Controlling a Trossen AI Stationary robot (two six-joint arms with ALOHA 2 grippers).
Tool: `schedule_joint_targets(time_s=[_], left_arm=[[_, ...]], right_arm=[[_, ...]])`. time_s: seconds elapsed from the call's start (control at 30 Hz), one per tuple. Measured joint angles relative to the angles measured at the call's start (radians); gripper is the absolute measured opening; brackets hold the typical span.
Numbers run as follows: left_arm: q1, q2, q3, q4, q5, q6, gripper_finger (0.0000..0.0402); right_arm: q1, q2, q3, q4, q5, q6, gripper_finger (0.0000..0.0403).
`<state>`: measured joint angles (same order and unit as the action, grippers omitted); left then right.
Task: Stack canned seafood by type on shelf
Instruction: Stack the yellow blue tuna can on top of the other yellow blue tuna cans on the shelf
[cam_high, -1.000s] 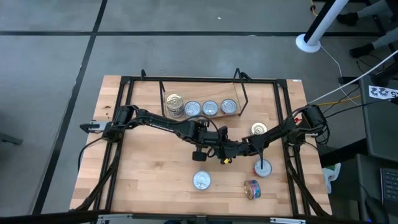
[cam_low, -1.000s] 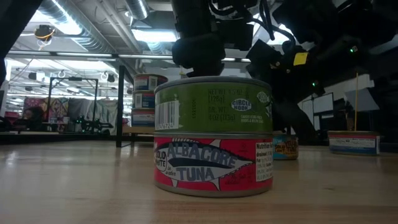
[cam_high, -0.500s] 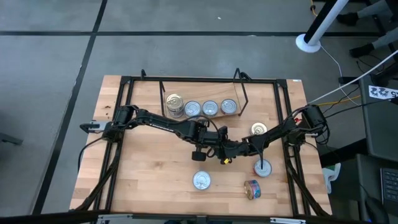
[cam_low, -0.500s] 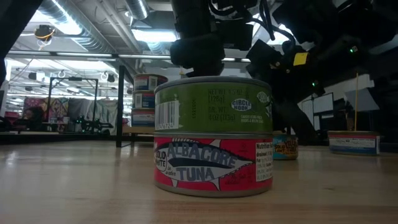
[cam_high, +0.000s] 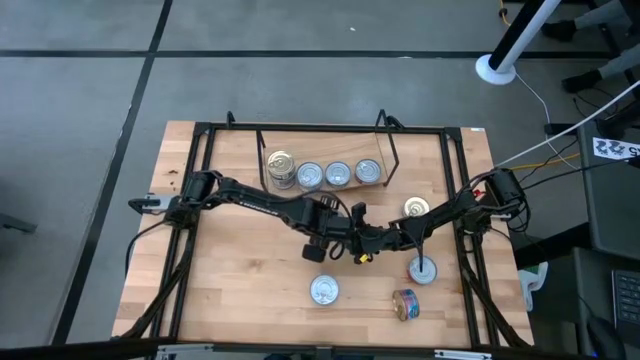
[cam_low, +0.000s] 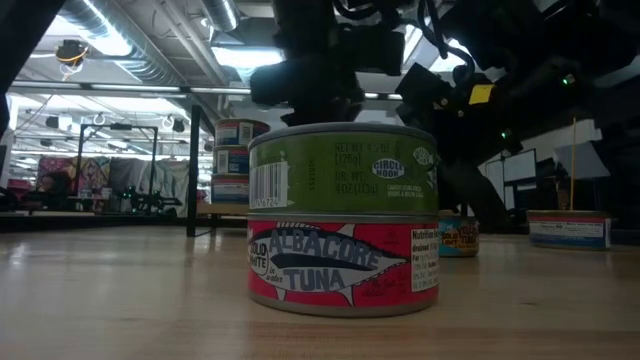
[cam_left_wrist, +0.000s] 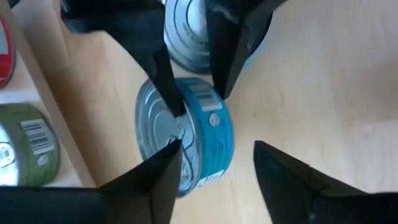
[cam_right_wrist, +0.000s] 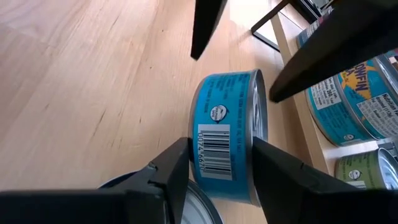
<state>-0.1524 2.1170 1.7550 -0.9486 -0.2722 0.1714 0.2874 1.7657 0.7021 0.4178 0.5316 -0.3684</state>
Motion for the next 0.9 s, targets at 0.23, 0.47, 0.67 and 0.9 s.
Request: schedule_joint_targets(time_s=[0.23, 0.47, 0.67, 0.9], left_arm=[[-0.024, -0.033, 0.000, -0.103, -0.100, -0.068, 0.0214], [-0.037, -0.117, 0.002, -0.201, -0.115, -0.182, 0.0186], [-0.037, -0.161, 0.002, -0.210, -0.122, -0.241, 0.0167], [-0.037, -0.162, 0.002, -0.180, -0.121, -0.249, 0.0164]], right_arm=[[0.000, 0.000, -0.001, 0.033, -0.001, 0.003, 0.0161], [0.000, 0.000, 0.036, 0.016, -0.002, 0.000, 0.0160], [0.000, 0.000, 0.055, -0.041, 0.004, -0.003, 0.0160], [0.000, 0.000, 0.055, -0.051, 0.008, -0.003, 0.0160]])
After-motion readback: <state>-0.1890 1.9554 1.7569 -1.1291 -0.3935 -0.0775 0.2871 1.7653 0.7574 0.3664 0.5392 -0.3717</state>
